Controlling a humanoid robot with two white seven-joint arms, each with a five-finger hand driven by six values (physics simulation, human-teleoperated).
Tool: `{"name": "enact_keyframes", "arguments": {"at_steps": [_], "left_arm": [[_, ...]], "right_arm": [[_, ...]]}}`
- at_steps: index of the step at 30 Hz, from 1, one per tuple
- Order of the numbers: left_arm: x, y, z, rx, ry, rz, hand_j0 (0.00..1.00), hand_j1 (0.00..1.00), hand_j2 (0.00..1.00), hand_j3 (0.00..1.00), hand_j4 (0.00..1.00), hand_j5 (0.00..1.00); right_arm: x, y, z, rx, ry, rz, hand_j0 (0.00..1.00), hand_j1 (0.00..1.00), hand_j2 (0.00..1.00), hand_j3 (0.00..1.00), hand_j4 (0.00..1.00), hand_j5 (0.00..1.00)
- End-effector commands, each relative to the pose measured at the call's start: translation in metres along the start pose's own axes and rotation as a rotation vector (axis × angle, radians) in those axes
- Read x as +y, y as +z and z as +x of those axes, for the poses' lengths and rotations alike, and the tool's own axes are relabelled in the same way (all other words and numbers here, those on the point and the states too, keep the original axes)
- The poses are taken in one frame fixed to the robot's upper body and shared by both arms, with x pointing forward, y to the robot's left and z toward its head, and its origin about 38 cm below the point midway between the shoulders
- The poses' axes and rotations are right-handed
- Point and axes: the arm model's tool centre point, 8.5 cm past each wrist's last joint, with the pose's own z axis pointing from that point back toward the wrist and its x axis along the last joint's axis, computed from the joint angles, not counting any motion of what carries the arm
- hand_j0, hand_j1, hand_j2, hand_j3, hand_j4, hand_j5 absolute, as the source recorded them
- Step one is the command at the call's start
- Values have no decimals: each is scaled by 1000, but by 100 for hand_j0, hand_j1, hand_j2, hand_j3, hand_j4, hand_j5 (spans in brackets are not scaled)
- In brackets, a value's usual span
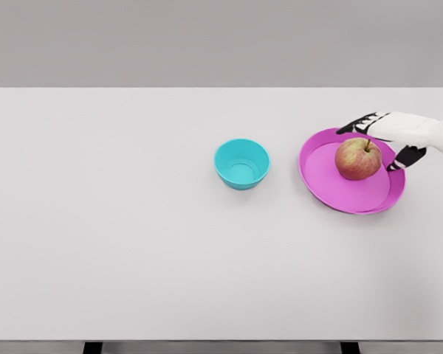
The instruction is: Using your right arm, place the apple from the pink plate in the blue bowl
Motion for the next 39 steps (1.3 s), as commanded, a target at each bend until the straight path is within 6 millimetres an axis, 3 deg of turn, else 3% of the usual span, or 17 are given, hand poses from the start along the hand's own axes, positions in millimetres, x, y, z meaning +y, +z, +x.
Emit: {"name": "enact_keyframes", "arguments": {"at_steps": [1,5,18,20,22,25,39], "left_arm": [[0,0,0,0,0,0,100,100,100,100,100,100],[0,0,0,0,0,0,100,100,100,100,100,100],[0,0,0,0,0,0,100,100,100,100,100,100],[0,0,0,0,0,0,100,100,100,100,100,100],[0,0,0,0,0,-1,100,100,100,100,100,100],[0,0,0,0,0,0,100,100,100,100,100,100],[0,0,0,0,0,-1,100,100,100,100,100,100]], "right_arm": [[5,-5,1,-6,-14,10,100,100,100,100,100,100],[13,-15,3,-16,-28,33,100,100,100,100,100,100],[16,-22,3,-18,-35,51,99,99,99,99,99,99],[16,-22,3,-19,-34,51,91,91,91,91,91,91],[16,-22,3,-19,-34,51,76,76,76,76,76,76],[16,-22,3,-20,-33,52,65,65,65,65,65,65],[-1,-17,5,-23,-6,20,62,62,62,62,62,62]]}}
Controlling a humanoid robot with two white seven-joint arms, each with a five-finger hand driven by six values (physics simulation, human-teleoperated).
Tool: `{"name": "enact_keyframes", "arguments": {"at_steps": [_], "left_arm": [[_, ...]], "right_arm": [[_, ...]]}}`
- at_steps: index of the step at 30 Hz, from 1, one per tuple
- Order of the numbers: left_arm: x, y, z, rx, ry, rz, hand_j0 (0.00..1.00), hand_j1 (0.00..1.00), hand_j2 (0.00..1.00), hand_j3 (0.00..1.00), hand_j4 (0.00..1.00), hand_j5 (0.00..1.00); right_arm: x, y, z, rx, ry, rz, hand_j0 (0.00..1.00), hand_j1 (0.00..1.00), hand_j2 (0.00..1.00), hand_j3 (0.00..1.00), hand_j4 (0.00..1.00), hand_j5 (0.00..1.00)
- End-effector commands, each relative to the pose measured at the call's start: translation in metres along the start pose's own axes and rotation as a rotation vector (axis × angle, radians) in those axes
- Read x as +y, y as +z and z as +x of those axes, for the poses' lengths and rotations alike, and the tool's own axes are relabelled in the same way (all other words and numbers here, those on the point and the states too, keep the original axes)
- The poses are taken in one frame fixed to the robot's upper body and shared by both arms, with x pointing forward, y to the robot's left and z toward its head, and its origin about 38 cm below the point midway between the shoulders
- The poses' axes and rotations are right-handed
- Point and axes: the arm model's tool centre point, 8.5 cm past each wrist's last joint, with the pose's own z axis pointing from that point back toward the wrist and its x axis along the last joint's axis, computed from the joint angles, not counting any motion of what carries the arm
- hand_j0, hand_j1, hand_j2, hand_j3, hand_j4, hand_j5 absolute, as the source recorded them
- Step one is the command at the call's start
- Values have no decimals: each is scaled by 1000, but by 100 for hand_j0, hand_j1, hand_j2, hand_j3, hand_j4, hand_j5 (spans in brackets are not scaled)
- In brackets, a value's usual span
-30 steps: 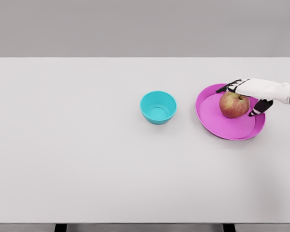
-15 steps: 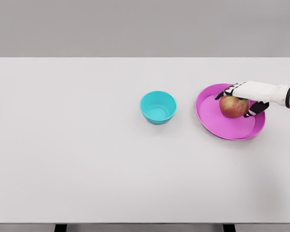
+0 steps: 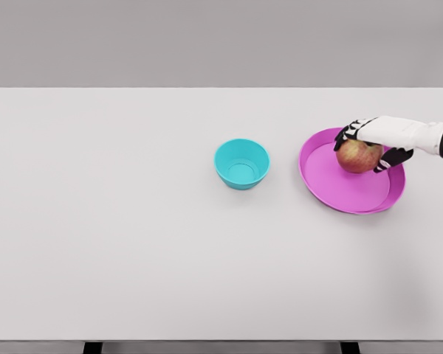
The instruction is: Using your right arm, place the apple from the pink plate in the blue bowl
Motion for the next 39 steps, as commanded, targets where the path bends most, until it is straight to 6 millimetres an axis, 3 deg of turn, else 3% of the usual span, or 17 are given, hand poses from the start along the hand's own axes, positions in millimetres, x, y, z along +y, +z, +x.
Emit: {"name": "enact_keyframes", "arguments": {"at_steps": [1,8,17,27,30,39], "left_arm": [[0,0,0,0,0,0,100,100,100,100,100,100],[0,0,1,-1,0,1,100,100,100,100,100,100],[0,0,0,-1,0,0,100,100,100,100,100,100],[0,0,1,-1,0,-1,100,100,100,100,100,100],[0,0,1,-1,0,-1,100,100,100,100,100,100],[0,0,0,0,0,0,100,100,100,100,100,100]], "right_arm": [[-4,2,1,-3,-1,-13,62,62,62,62,62,62],[-30,2,14,-31,50,-65,62,62,62,62,62,62],[-54,-8,54,-129,139,-116,62,62,62,62,62,62],[-73,-25,82,-208,181,-157,62,62,62,62,62,62],[-82,-28,102,-252,219,-180,62,62,62,62,62,62],[-79,-48,123,-312,232,-158,62,62,62,62,62,62]]}}
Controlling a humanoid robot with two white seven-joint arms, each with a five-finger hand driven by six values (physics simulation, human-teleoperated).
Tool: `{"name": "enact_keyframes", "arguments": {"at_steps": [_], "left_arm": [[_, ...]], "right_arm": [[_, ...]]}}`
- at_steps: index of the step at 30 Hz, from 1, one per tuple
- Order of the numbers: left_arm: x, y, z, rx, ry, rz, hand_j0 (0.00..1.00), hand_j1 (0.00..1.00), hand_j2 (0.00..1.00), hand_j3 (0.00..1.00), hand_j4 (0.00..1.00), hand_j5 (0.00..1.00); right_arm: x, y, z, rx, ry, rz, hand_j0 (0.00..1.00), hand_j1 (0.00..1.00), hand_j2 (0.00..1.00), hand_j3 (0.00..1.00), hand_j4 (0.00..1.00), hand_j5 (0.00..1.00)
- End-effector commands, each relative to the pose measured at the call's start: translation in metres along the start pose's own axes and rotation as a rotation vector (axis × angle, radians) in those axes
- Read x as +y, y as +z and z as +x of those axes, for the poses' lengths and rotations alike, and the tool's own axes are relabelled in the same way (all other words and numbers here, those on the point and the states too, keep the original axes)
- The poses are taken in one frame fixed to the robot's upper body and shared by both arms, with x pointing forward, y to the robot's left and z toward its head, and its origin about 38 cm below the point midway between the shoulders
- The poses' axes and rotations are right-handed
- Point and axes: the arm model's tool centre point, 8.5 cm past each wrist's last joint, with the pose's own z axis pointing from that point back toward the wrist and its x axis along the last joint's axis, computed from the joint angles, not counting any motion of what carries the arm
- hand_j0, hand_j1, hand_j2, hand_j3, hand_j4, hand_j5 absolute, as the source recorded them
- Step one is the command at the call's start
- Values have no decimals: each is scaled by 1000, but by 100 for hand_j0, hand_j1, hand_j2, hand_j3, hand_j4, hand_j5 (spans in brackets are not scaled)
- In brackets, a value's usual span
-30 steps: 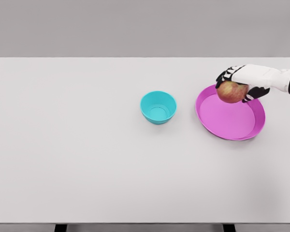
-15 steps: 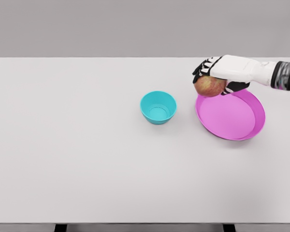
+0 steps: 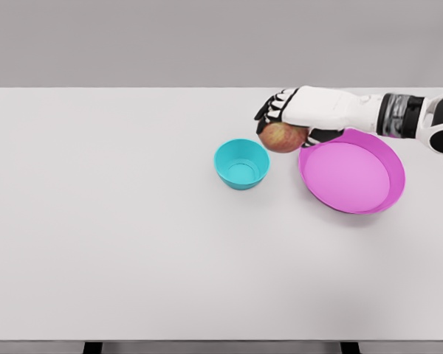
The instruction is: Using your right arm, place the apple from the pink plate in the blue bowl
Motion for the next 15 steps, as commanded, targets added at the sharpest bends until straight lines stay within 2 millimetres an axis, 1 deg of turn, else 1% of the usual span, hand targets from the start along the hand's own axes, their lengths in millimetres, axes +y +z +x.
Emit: {"name": "enact_keyframes", "arguments": {"at_steps": [1,4,8,10,13,15], "left_arm": [[0,0,0,0,0,0,100,100,100,100,100,100],[0,0,-1,2,0,0,100,100,100,100,100,100],[0,0,-1,2,0,-2,100,100,100,100,100,100],[0,0,-1,2,0,0,100,100,100,100,100,100],[0,0,-1,2,0,0,100,100,100,100,100,100],[0,0,-1,2,0,-2,100,100,100,100,100,100]], "right_arm": [[0,-8,5,-22,-6,-3,62,62,62,62,62,62],[-5,-23,14,-57,12,5,62,62,62,62,62,62],[-6,-29,16,-69,16,13,62,62,62,62,62,62],[-8,-38,21,-88,20,16,62,62,62,62,62,62],[-3,-42,19,-86,13,37,62,62,62,62,62,62],[-2,-48,18,-91,6,46,62,62,62,62,62,62]]}}
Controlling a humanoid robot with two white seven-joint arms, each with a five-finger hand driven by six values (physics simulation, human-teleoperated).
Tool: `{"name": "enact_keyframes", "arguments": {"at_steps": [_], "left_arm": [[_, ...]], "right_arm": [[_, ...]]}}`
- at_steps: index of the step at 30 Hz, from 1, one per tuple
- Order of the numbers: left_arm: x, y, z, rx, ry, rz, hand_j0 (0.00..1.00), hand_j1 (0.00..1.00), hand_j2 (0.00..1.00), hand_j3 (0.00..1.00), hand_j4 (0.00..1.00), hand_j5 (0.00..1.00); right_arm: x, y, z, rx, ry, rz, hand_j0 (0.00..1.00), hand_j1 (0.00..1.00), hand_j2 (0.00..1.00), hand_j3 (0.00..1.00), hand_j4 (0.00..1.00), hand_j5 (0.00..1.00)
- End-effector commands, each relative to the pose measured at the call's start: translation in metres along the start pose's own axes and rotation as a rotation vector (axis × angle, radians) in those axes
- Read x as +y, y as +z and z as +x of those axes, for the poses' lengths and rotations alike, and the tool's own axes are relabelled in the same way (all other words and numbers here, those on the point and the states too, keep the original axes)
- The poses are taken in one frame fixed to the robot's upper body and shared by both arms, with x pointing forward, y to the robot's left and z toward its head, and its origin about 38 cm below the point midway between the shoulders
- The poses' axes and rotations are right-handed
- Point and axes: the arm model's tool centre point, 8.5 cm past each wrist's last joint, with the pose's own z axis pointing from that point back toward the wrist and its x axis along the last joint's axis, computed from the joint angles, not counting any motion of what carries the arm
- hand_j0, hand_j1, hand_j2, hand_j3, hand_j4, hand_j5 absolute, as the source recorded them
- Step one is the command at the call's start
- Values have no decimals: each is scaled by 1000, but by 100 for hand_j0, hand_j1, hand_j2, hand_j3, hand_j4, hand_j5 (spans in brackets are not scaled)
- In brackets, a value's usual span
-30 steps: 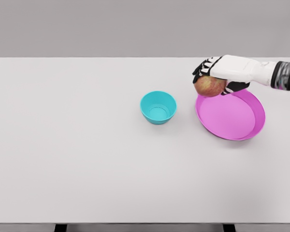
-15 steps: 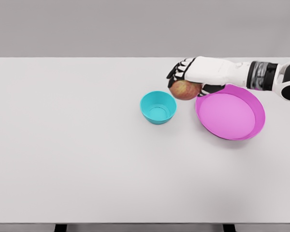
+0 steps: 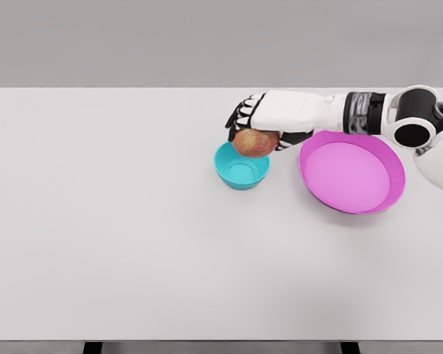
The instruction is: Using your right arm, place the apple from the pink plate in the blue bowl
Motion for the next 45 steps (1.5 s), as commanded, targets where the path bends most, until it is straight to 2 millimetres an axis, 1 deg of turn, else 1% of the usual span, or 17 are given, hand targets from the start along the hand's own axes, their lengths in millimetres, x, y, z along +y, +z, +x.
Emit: {"name": "enact_keyframes", "arguments": {"at_steps": [1,4,5,8,16,17,22,23,25,32,33,34,43,45], "left_arm": [[0,0,0,-1,0,0,100,100,100,100,100,100],[0,0,0,0,0,0,100,100,100,100,100,100],[0,0,0,0,0,0,100,100,100,100,100,100],[0,0,0,0,0,-1,100,100,100,100,100,100],[0,0,1,-1,0,1,100,100,100,100,100,100],[0,0,0,0,0,0,100,100,100,100,100,100],[0,0,1,-1,0,-1,100,100,100,100,100,100],[0,0,0,0,0,0,100,100,100,100,100,100],[0,0,0,0,0,0,100,100,100,100,100,100],[0,0,0,0,0,0,100,100,100,100,100,100],[0,0,1,-3,0,1,100,100,100,100,100,100],[0,0,1,-1,0,1,100,100,100,100,100,100],[0,0,0,0,0,0,100,100,100,100,100,100],[0,0,1,-1,0,1,100,100,100,100,100,100]], "right_arm": [[7,-7,0,-8,-23,12,62,62,62,62,62,62],[7,-9,1,-12,-22,14,62,62,62,62,62,62],[5,-14,3,-22,-22,9,62,62,62,62,62,62],[5,-15,1,-17,-27,10,62,62,62,62,62,62],[18,-19,-5,-8,-48,53,62,62,62,62,62,62],[16,-24,-2,-18,-49,47,62,62,62,62,62,62],[17,-25,-5,-13,-54,52,62,62,62,62,62,62],[19,-28,-3,-20,-54,60,62,62,62,62,62,62],[17,-32,-3,-24,-53,61,62,62,62,62,62,62],[18,-32,-6,-13,-55,68,64,64,64,64,64,64],[19,-31,-8,-9,-57,69,67,67,67,67,67,67],[20,-31,-9,-5,-64,70,100,100,100,100,100,100],[19,-32,-9,-6,-63,69,100,100,100,100,100,100],[14,-30,-9,-7,-52,59,100,100,100,100,100,100]]}}
